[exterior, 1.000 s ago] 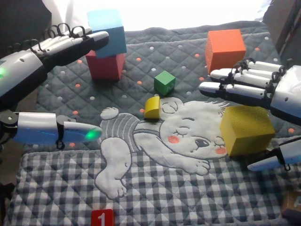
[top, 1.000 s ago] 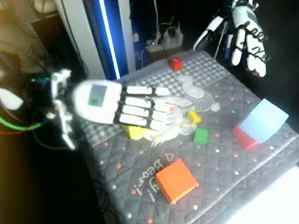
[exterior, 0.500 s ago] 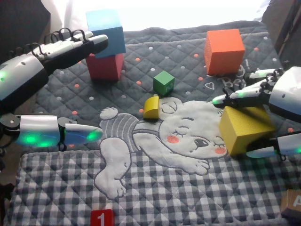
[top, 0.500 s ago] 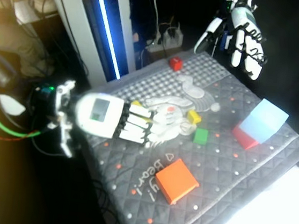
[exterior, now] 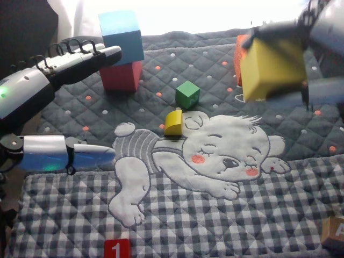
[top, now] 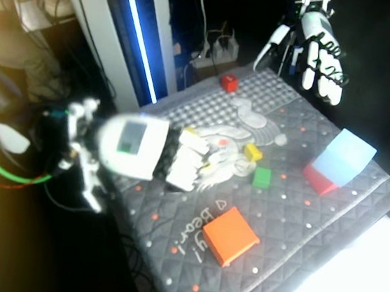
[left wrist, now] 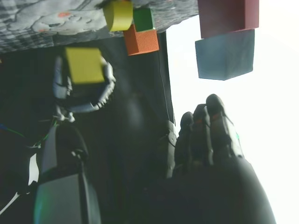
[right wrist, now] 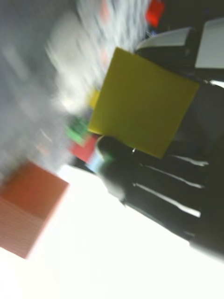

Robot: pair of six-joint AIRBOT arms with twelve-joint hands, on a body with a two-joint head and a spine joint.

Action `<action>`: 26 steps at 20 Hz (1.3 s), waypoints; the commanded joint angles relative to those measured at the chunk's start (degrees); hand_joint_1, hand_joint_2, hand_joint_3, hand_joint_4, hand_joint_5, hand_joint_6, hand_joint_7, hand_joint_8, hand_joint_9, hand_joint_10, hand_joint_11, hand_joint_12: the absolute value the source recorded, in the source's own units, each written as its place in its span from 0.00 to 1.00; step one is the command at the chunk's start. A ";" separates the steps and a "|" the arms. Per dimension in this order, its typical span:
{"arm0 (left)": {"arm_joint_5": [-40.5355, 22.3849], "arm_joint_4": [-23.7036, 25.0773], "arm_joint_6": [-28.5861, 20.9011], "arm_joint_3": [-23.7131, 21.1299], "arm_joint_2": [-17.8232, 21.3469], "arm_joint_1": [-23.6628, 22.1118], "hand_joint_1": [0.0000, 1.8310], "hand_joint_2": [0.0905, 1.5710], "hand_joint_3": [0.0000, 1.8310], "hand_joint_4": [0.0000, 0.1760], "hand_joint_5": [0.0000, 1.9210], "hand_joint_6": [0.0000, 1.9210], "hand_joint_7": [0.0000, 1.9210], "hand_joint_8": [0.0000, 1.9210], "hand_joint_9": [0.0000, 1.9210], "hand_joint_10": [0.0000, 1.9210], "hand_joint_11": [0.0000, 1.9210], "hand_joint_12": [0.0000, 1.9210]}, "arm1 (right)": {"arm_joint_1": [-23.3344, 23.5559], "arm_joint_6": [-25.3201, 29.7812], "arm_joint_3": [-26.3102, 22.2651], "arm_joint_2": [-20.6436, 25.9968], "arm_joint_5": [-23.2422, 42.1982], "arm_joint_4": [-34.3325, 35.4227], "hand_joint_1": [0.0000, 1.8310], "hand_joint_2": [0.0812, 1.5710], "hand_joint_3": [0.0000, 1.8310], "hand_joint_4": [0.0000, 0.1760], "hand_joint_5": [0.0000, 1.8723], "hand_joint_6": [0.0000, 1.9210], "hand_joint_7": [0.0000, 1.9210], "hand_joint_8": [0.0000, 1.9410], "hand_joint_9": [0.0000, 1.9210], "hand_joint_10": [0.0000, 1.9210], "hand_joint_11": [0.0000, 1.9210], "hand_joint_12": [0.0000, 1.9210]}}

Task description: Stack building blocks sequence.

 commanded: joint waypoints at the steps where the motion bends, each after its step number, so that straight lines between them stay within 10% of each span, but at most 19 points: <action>1: -6.80 -0.25 -0.59 0.27 -0.32 -0.50 0.45 0.55 0.00 0.52 0.09 0.00 0.05 0.00 0.03 0.00 0.00 0.12 | 1.73 -1.67 0.75 0.33 6.58 2.81 0.69 0.67 0.00 0.00 0.52 0.42 0.59 0.46 0.62 0.39 0.54 0.65; 8: -5.81 -0.09 -1.56 1.00 -0.99 -0.59 0.47 0.53 0.00 0.71 0.10 0.00 0.04 0.00 0.03 0.00 0.00 0.09 | 11.82 -5.97 10.58 -6.29 -6.71 5.83 0.71 0.64 0.00 0.00 0.60 0.29 0.67 0.33 0.67 0.32 0.47 0.71; 14: -5.77 0.31 -2.11 1.32 -1.28 -0.95 0.45 0.56 0.00 0.57 0.11 0.00 0.05 0.00 0.02 0.00 0.00 0.09 | 12.29 -5.98 15.24 -10.01 -13.54 6.54 0.71 0.63 0.00 0.00 0.58 0.33 0.68 0.29 0.75 0.16 0.67 0.51; 18: -5.98 0.34 -2.29 1.32 -1.59 -1.01 0.43 0.56 0.00 0.42 0.10 0.00 0.05 0.00 0.02 0.00 0.00 0.07 | 12.29 -5.98 16.42 -10.35 -15.90 6.87 0.69 0.63 0.00 0.00 0.60 0.38 0.71 0.18 0.75 0.12 0.57 0.59; 26: -6.09 0.64 -2.74 1.91 -2.38 -1.77 0.45 0.55 0.00 0.63 0.11 0.00 0.05 0.00 0.03 0.00 0.00 0.19 | 12.27 -5.98 16.93 -11.32 -16.30 7.06 0.69 0.64 0.00 0.00 0.58 0.41 0.68 0.24 0.75 0.13 0.58 0.64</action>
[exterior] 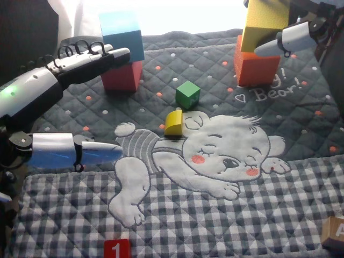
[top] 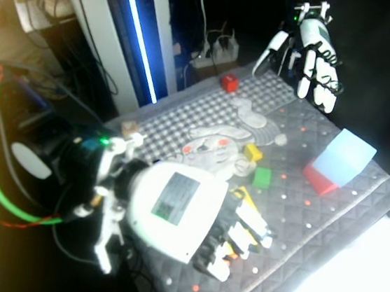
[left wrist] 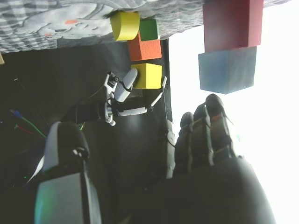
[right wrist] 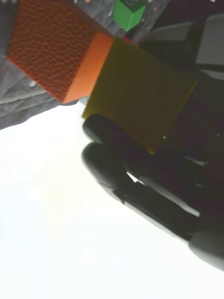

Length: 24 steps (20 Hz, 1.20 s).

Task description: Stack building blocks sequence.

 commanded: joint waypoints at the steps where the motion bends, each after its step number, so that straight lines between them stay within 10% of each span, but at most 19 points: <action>1: -6.81 -0.09 -0.39 0.15 -0.30 -0.76 0.46 0.55 0.00 0.61 0.11 0.00 0.04 0.00 0.03 0.00 0.00 0.16 | 0.99 -0.08 0.35 0.29 6.32 1.15 0.69 0.64 0.00 0.00 0.58 0.40 0.67 0.27 0.74 0.13 0.57 0.63; 2: -6.85 -0.09 -0.39 0.16 -0.31 -0.81 0.46 0.55 0.00 0.58 0.11 0.00 0.04 0.00 0.03 0.00 0.00 0.14 | 0.98 -0.08 0.35 0.19 6.30 1.15 0.69 0.64 0.00 0.00 0.58 0.40 0.67 0.27 0.74 0.13 0.56 0.61; 4: -7.11 -0.11 -0.78 0.28 -0.46 -0.89 0.44 0.55 0.00 0.59 0.11 0.00 0.04 0.00 0.02 0.00 0.00 0.13 | 0.76 -0.08 0.35 0.00 6.04 1.15 0.76 0.62 0.00 0.00 0.61 0.28 0.71 0.10 0.64 0.45 0.56 0.58; 7: -7.19 -0.08 -0.92 0.33 -0.54 -1.00 0.43 0.56 0.00 0.48 0.10 0.00 0.03 0.00 0.01 0.00 0.00 0.10 | 0.40 -0.08 0.45 -0.27 5.69 1.16 0.77 0.62 0.00 0.00 0.61 0.29 0.67 0.20 0.63 0.46 0.57 0.52; 11: -7.40 -0.12 -0.91 0.34 -0.73 -1.01 0.46 0.56 0.00 0.66 0.10 0.00 0.02 0.00 0.01 0.00 0.04 0.02 | 0.21 -0.08 0.64 -0.38 5.04 1.13 0.76 0.66 0.00 0.00 0.50 0.42 0.58 0.40 0.60 0.49 0.53 0.48; 12: -7.44 -0.12 -0.92 0.33 -0.73 -1.00 0.46 0.54 0.01 0.61 0.10 0.00 0.03 0.00 0.03 0.01 0.01 0.16 | 0.10 -0.08 0.64 -0.38 4.99 1.13 0.70 0.68 0.00 0.00 0.47 0.50 0.58 0.46 0.56 0.30 0.49 0.49; 13: -7.47 -0.12 -0.92 0.32 -0.73 -1.00 0.46 0.54 0.00 0.63 0.10 0.00 0.04 0.00 0.04 0.01 0.00 0.26 | -0.02 -0.08 0.65 -0.37 4.95 1.13 0.64 0.65 0.00 0.00 0.43 0.21 0.50 0.21 0.51 0.10 0.31 0.54; 18: -7.47 -0.12 -0.94 0.30 -0.76 -0.99 0.45 0.55 0.00 0.60 0.10 0.00 0.04 0.00 0.02 0.01 0.00 0.12 | -0.14 -0.08 0.77 -0.37 4.64 1.14 0.62 0.64 0.00 0.00 0.47 0.00 0.49 0.01 0.48 0.02 0.25 0.53; 21: -7.47 -0.12 -1.06 0.35 -0.80 -0.99 0.45 0.55 0.00 0.57 0.11 0.00 0.05 0.00 0.04 0.00 0.00 0.24 | -0.34 -0.08 0.77 -0.37 4.42 1.16 0.62 0.64 0.00 0.00 0.43 0.00 0.42 0.00 0.45 0.00 0.24 0.51; 23: -7.47 -0.12 -1.19 0.40 -0.91 -0.99 0.45 0.55 0.00 0.57 0.12 0.00 0.05 0.00 0.02 0.00 0.00 0.18 | -0.38 -0.08 0.76 -0.37 4.31 1.16 0.59 0.62 0.00 0.02 0.32 0.00 0.24 0.00 0.25 0.00 0.11 0.38; 24: -7.47 -0.12 -1.26 0.42 -0.94 -0.99 0.45 0.55 0.00 0.56 0.12 0.00 0.05 0.00 0.02 0.00 0.00 0.15 | -0.38 -0.08 0.76 -0.37 4.31 1.16 0.55 0.60 0.00 0.25 0.25 0.00 0.18 0.00 0.18 0.00 0.10 0.33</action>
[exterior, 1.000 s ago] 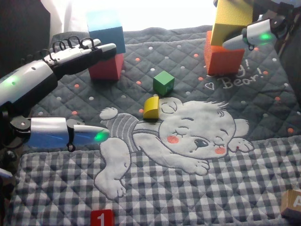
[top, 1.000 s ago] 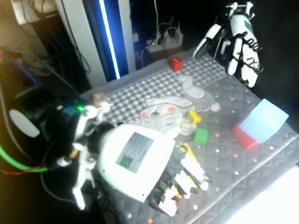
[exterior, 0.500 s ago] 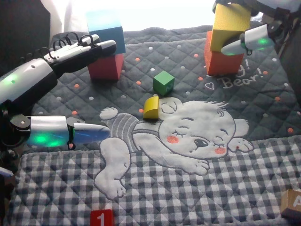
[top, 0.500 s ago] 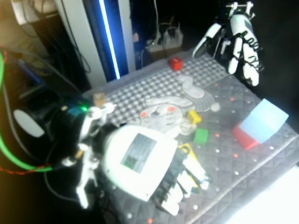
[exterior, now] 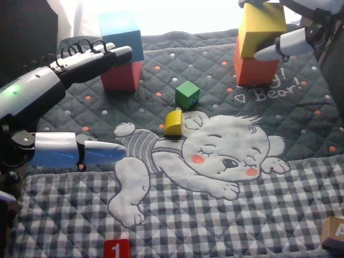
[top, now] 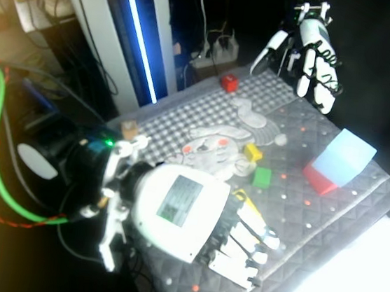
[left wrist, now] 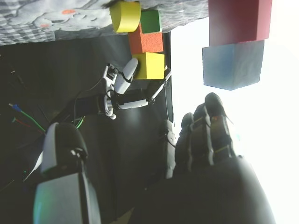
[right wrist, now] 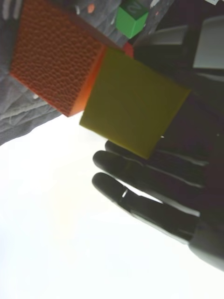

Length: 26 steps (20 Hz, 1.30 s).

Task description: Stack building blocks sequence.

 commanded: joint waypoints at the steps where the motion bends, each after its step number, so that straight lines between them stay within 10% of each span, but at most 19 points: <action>1: -7.45 -0.21 -0.68 0.20 -0.20 -0.63 0.46 0.55 0.00 0.59 0.12 0.00 0.05 0.00 0.03 0.00 0.00 0.19 | 0.45 -0.16 0.43 0.38 6.02 1.09 0.51 0.59 0.00 0.56 0.18 0.00 0.14 0.00 0.13 0.00 0.02 0.35; 7: -7.50 -0.24 -0.71 0.20 -0.23 -0.61 0.46 0.55 0.00 0.51 0.11 0.00 0.05 0.00 0.05 0.00 0.00 0.25 | 0.40 -0.16 -0.29 0.74 6.24 1.19 0.47 0.57 0.00 0.64 0.05 0.00 0.08 0.00 0.07 0.00 0.00 0.29; 12: -9.59 -1.17 -0.70 0.56 0.09 -0.57 0.45 0.56 0.00 0.51 0.11 0.00 0.05 0.00 0.04 0.00 0.00 0.34 | -1.23 -0.15 -4.88 4.90 14.77 2.83 0.45 0.53 0.00 1.00 0.00 0.00 0.01 0.00 0.00 0.00 0.00 0.01; 13: -11.00 -1.85 -0.40 0.58 0.57 -0.41 0.44 0.56 0.00 0.59 0.11 0.00 0.05 0.00 0.04 0.00 0.00 0.36 | -2.73 -0.15 -8.37 7.90 19.96 3.97 0.44 0.54 0.00 1.00 0.00 0.00 0.01 0.00 0.00 0.00 0.00 0.00; 15: -13.36 -3.23 0.33 0.25 1.47 0.58 0.32 0.57 0.00 0.40 0.11 0.00 0.07 0.00 0.04 0.00 0.00 0.31 | -6.11 -0.60 -13.61 12.67 28.41 5.74 0.46 0.53 0.00 1.00 0.00 0.00 0.00 0.00 0.00 0.00 0.00 0.00; 16: -16.54 -4.85 0.82 -0.67 2.36 1.81 0.26 0.52 0.00 0.54 0.06 0.00 0.05 0.00 0.03 0.00 0.00 0.24 | -9.49 -3.53 -17.89 15.97 35.21 8.29 0.46 0.53 0.00 1.00 0.00 0.00 0.00 0.00 0.00 0.00 0.00 0.00; 19: -25.91 -9.06 2.45 -2.92 3.57 5.51 0.30 0.55 0.00 0.48 0.03 0.00 0.01 0.00 0.00 0.00 0.00 0.09 | -21.01 -6.97 -26.35 21.09 50.52 12.48 0.47 0.52 0.00 1.00 0.00 0.00 0.00 0.00 0.00 0.00 0.00 0.00; 21: -29.44 -9.55 1.68 -3.25 3.37 6.24 0.19 0.60 0.00 0.40 0.01 0.00 0.02 0.00 0.04 0.00 0.00 0.46 | -27.79 -6.97 -29.85 21.85 58.41 13.87 0.51 0.55 0.00 0.99 0.00 0.00 0.02 0.01 0.00 0.00 0.00 0.00; 22: -30.55 -9.54 1.27 -3.34 3.06 6.22 0.19 0.60 0.00 0.40 0.01 0.00 0.02 0.00 0.04 0.00 0.00 0.46 | -30.25 -6.78 -30.96 21.86 61.01 14.21 0.51 0.55 0.00 0.99 0.00 0.00 0.02 0.01 0.00 0.00 0.00 0.00; 23: -32.08 -9.53 0.84 -3.36 2.60 6.22 0.16 0.64 0.00 0.58 0.00 0.00 0.02 0.00 0.03 0.01 0.00 0.47 | -32.73 -6.03 -32.20 21.73 63.39 14.61 0.44 0.58 0.00 1.00 0.00 0.00 0.00 0.00 0.00 0.00 0.00 0.00; 24: -32.79 -9.45 0.40 -3.30 2.34 6.22 0.13 0.71 0.01 0.50 0.00 0.00 0.01 0.00 0.04 0.01 0.00 0.38 | -33.71 -5.03 -32.56 21.64 64.08 14.59 0.49 0.59 0.00 1.00 0.00 0.00 0.00 0.00 0.00 0.00 0.00 0.00; 26: -34.15 -8.86 -2.34 -2.19 1.31 6.15 0.18 0.74 0.01 0.70 0.00 0.00 0.03 0.00 0.08 0.01 0.00 0.28 | -35.86 -2.61 -32.74 21.59 66.09 14.57 0.49 0.65 0.02 0.75 0.00 0.00 0.00 0.00 0.00 0.00 0.00 0.00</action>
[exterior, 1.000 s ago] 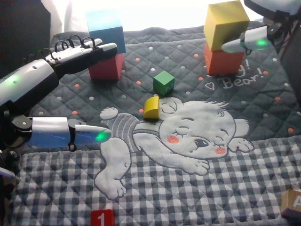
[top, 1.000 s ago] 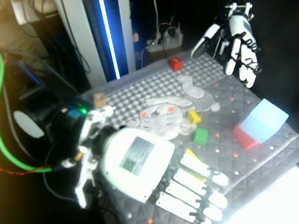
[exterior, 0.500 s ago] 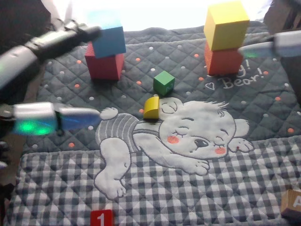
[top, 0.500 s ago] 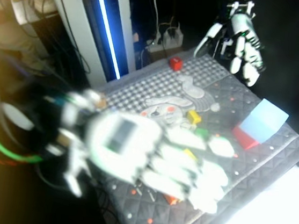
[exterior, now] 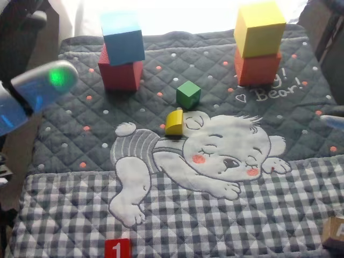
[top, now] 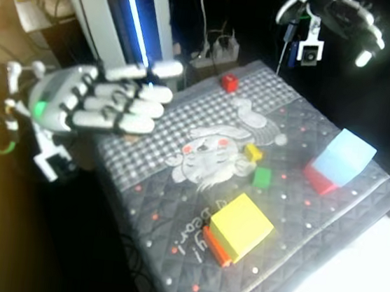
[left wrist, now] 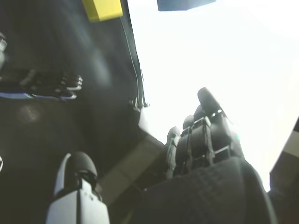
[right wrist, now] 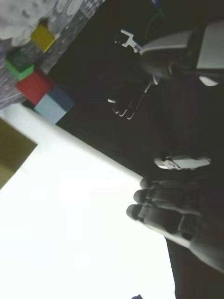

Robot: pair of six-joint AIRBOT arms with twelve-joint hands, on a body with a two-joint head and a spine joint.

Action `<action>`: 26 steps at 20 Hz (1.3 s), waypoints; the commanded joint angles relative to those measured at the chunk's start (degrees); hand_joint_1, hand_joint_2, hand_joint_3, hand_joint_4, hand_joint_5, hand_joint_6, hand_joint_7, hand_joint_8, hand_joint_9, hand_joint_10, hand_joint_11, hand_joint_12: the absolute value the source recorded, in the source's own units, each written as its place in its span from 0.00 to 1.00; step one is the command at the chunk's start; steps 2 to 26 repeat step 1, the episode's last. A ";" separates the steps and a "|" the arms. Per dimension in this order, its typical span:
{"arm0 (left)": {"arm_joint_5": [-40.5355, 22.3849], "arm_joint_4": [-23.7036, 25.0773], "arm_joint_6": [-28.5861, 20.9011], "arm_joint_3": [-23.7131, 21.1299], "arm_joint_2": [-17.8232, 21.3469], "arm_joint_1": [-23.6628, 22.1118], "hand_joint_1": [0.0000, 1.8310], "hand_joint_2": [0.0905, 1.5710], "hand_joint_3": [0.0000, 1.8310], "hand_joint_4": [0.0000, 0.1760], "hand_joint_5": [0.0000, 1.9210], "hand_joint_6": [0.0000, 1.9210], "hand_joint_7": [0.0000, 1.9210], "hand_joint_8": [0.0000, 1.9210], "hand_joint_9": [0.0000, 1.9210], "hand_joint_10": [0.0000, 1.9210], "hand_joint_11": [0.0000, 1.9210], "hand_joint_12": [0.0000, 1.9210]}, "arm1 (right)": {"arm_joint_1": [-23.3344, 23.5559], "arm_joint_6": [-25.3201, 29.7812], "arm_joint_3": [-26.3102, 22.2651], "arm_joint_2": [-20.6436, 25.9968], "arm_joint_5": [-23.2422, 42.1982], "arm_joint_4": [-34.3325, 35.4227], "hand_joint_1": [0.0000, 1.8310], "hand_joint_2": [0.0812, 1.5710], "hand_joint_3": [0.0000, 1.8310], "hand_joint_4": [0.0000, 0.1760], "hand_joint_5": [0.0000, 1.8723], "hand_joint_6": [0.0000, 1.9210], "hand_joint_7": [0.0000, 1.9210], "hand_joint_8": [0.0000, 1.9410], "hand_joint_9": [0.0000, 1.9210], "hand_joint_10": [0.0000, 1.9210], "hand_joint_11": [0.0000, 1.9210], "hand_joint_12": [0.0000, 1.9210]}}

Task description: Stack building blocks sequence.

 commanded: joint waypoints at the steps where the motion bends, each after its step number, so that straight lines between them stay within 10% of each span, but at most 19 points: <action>1: -8.65 0.37 -1.33 0.52 -0.22 -0.79 0.18 0.74 0.01 0.70 0.00 0.00 0.03 0.00 0.08 0.01 0.00 0.28 | 0.14 0.65 0.07 0.51 9.52 0.80 0.49 0.65 0.02 0.75 0.00 0.00 0.00 0.00 0.00 0.00 0.00 0.00; 26: -8.65 0.37 -1.33 0.52 -0.22 -0.79 0.18 0.74 0.01 0.70 0.00 0.00 0.03 0.00 0.08 0.01 0.00 0.28 | 0.14 0.65 0.07 0.51 9.52 0.80 0.49 0.65 0.02 0.75 0.00 0.00 0.00 0.00 0.00 0.00 0.00 0.00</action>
